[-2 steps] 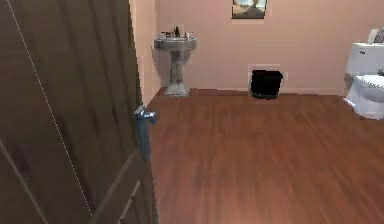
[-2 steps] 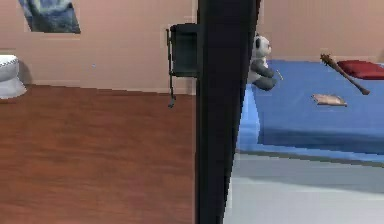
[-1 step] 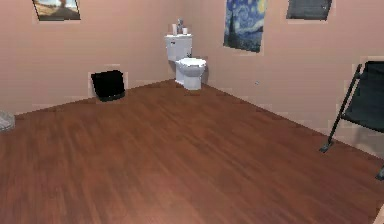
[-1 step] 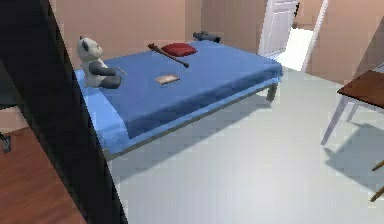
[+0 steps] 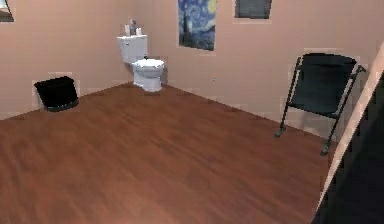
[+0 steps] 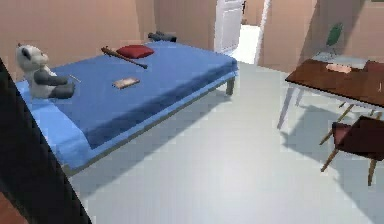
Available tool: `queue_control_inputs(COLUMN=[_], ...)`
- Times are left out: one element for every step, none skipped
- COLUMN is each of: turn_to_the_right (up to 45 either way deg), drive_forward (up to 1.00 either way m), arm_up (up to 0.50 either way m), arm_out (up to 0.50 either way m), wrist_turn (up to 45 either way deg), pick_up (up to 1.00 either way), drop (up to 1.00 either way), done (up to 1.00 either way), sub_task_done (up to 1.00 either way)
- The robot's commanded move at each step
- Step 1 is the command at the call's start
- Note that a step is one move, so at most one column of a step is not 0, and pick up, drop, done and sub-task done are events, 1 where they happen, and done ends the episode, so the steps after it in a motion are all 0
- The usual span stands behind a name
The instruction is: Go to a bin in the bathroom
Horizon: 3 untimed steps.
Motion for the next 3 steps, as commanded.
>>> queue_control_inputs(turn_to_the_right=[0.0,33.0,0.0], drive_forward=[0.45,0.00,1.00], arm_up=[0.00,0.00,0.00], arm_out=[0.00,0.00,0.00], wrist_turn=[0.0,0.0,0.0], pick_up=[0.00,0.00,0.00], drop=[0.00,0.00,0.00], done=[0.00,0.00,0.00], sub_task_done=[0.00,0.00,0.00])
